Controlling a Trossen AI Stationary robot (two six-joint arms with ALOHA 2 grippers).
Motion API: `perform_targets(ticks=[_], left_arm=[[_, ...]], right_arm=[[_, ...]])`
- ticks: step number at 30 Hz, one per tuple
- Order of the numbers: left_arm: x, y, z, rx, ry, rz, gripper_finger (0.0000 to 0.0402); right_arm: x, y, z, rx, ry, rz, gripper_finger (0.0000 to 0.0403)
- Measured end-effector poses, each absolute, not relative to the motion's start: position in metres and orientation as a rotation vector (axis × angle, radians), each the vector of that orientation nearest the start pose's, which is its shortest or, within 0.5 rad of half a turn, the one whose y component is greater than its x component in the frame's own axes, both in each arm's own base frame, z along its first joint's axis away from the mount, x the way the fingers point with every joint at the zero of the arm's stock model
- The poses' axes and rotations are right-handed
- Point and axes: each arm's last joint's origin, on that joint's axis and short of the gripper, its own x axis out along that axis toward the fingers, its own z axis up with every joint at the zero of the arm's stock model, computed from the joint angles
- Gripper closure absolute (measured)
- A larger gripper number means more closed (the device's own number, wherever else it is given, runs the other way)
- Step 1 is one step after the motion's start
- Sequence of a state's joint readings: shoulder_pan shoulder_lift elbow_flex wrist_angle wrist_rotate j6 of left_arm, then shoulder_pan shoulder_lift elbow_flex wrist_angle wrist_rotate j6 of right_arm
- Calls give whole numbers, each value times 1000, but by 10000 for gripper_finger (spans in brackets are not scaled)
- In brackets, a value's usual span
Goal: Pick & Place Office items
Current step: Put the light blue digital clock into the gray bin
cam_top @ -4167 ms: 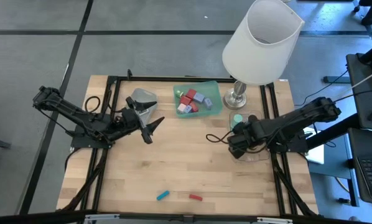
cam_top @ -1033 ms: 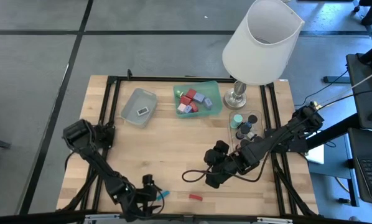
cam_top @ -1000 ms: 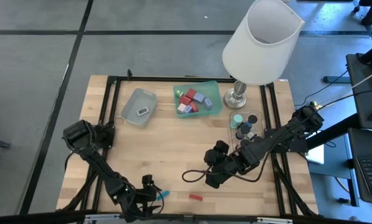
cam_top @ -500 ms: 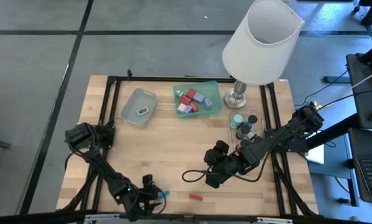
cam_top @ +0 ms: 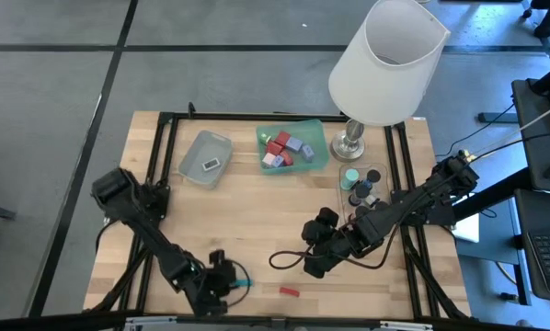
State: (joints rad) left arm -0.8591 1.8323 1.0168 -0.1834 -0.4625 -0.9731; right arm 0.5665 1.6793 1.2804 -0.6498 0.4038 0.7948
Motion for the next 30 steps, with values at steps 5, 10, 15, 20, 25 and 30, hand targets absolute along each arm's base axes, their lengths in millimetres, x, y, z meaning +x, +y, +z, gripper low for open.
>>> perform_targets(ticks=[5,10,15,20,25,30], left_arm=[[235,-223,186,-273,746,231,341],[220,-170,233,-147,624,470,340],[204,-113,261,-78,597,703,340],[197,-65,266,-70,660,918,339],[196,-26,249,-102,765,1089,338],[190,8,232,-151,890,1220,337]], right_arm=[[297,175,244,244,906,-220,64],[297,175,244,245,906,-220,64],[296,178,244,248,906,-216,64],[295,179,244,246,907,-212,64],[295,179,244,245,906,-211,64],[294,180,244,252,916,-198,64]])
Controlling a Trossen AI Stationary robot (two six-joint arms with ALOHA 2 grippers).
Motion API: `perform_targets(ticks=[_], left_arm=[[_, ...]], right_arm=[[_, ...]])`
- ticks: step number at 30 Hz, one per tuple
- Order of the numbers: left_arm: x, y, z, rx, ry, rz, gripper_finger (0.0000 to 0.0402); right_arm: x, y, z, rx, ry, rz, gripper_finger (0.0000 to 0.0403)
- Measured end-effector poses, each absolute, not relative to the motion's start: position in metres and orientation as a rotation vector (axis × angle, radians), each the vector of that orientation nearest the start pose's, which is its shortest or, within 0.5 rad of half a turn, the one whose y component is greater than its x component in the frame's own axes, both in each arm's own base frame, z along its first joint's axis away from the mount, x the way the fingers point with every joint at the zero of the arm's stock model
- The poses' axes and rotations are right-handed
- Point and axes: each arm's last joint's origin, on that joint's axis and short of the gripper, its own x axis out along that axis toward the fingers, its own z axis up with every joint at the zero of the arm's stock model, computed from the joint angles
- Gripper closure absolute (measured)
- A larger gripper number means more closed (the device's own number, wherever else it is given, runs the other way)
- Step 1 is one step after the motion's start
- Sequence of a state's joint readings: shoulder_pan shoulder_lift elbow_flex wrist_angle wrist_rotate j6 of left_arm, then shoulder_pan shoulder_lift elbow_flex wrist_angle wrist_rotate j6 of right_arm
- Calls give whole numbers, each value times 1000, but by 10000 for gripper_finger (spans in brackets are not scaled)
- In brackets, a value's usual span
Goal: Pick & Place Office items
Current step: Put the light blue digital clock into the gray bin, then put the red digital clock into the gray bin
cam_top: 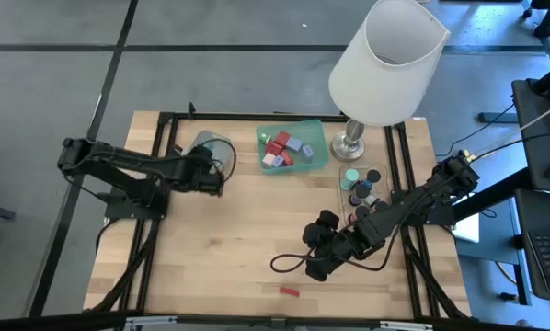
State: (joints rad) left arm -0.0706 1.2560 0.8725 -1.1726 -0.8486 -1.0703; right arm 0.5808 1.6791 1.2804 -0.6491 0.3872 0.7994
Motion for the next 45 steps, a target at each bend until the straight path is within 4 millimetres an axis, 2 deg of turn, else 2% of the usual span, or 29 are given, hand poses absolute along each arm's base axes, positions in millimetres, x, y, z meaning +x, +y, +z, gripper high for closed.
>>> perform_targets(ticks=[3,8,17,24,29,42,45], left_arm=[[187,23,224,-182,963,1247,337],[188,41,213,-260,1061,1194,337],[184,64,190,-462,1106,1122,336],[175,68,176,-539,1183,1085,336],[172,70,173,-507,1196,1093,330],[173,71,174,-485,1159,1141,272],[175,72,178,-488,1156,1134,255]], right_arm=[[294,180,244,257,925,-189,64],[294,180,244,253,925,-187,64],[294,180,244,252,924,-188,64],[293,181,244,253,925,-186,64],[291,185,244,249,927,-173,64],[286,193,244,246,929,-154,64],[285,195,244,321,937,-170,64]])
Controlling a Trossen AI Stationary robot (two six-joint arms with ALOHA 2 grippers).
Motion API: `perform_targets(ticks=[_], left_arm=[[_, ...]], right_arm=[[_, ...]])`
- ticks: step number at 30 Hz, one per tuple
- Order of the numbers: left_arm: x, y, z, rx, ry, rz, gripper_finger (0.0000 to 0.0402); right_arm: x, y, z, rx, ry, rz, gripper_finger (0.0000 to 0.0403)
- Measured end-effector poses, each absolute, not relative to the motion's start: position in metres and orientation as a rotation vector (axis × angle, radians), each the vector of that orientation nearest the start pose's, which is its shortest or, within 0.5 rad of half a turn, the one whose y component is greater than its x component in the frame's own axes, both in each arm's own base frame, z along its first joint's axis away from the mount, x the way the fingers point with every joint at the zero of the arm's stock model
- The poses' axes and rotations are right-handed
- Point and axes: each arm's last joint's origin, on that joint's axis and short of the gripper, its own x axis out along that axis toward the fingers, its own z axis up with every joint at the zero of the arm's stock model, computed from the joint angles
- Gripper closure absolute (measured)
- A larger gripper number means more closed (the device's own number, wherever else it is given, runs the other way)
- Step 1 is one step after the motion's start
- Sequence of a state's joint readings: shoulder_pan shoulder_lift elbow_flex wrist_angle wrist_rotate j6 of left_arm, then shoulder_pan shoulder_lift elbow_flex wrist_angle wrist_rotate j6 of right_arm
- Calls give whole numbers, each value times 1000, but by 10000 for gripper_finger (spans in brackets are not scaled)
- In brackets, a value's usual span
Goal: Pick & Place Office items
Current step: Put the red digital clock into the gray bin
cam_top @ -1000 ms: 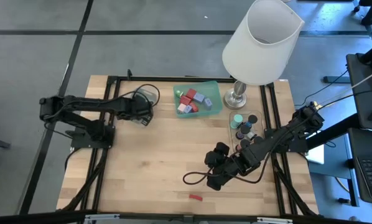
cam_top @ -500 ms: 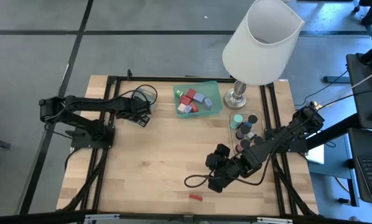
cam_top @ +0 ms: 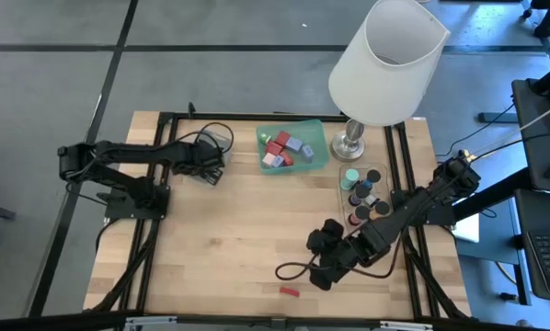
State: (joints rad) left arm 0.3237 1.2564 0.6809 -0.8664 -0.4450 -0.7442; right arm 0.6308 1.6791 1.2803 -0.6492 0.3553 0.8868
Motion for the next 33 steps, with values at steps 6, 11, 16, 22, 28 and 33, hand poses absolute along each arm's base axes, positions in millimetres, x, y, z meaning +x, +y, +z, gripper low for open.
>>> perform_targets(ticks=[6,11,16,22,28,33], left_arm=[[188,76,207,-448,1128,1071,227],[206,72,237,-481,1043,961,222],[224,53,252,-465,939,842,226],[235,26,256,-433,880,719,226],[239,7,258,-423,847,653,224],[241,-4,260,-416,808,638,231]], right_arm=[[277,211,242,431,950,-159,64],[271,237,228,334,914,-110,64],[267,270,193,57,830,-70,64],[269,297,146,-112,785,-24,64],[277,308,127,-14,760,12,64],[279,307,122,4,729,-34,64]])
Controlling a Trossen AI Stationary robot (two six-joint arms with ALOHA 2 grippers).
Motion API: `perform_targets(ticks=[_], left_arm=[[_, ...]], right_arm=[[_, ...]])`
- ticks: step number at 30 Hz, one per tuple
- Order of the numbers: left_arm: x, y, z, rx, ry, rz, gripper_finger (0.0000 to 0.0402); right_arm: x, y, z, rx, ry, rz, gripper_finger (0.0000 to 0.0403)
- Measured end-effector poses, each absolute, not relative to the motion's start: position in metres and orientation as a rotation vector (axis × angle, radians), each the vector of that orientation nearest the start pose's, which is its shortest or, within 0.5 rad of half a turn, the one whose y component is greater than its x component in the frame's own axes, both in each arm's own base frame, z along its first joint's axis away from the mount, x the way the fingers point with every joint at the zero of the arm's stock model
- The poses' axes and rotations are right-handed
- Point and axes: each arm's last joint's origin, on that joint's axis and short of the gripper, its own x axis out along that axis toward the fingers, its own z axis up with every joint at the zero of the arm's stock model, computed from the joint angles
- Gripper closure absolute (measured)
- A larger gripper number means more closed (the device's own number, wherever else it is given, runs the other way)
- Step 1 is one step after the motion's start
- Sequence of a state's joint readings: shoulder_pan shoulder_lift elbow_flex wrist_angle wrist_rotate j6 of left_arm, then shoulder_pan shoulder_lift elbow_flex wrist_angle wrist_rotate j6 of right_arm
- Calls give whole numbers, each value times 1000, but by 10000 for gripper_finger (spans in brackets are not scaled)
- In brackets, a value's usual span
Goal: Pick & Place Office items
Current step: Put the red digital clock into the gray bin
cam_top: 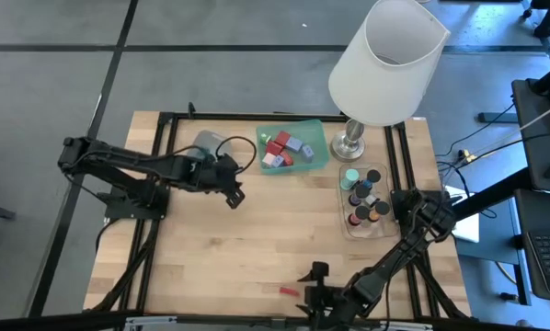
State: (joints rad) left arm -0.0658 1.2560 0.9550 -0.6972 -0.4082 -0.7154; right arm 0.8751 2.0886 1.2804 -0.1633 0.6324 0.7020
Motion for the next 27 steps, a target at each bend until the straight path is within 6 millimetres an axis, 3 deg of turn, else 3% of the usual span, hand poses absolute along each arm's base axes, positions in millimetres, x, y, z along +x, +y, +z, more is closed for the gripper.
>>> perform_targets(ticks=[14,20,27], left_arm=[[246,-38,268,-338,655,592,247],[248,-55,273,-349,597,514,253],[248,-75,278,-325,527,447,254]], right_arm=[[286,309,105,61,710,-57,74],[285,310,105,60,711,-55,140],[286,309,105,61,711,-58,255]])
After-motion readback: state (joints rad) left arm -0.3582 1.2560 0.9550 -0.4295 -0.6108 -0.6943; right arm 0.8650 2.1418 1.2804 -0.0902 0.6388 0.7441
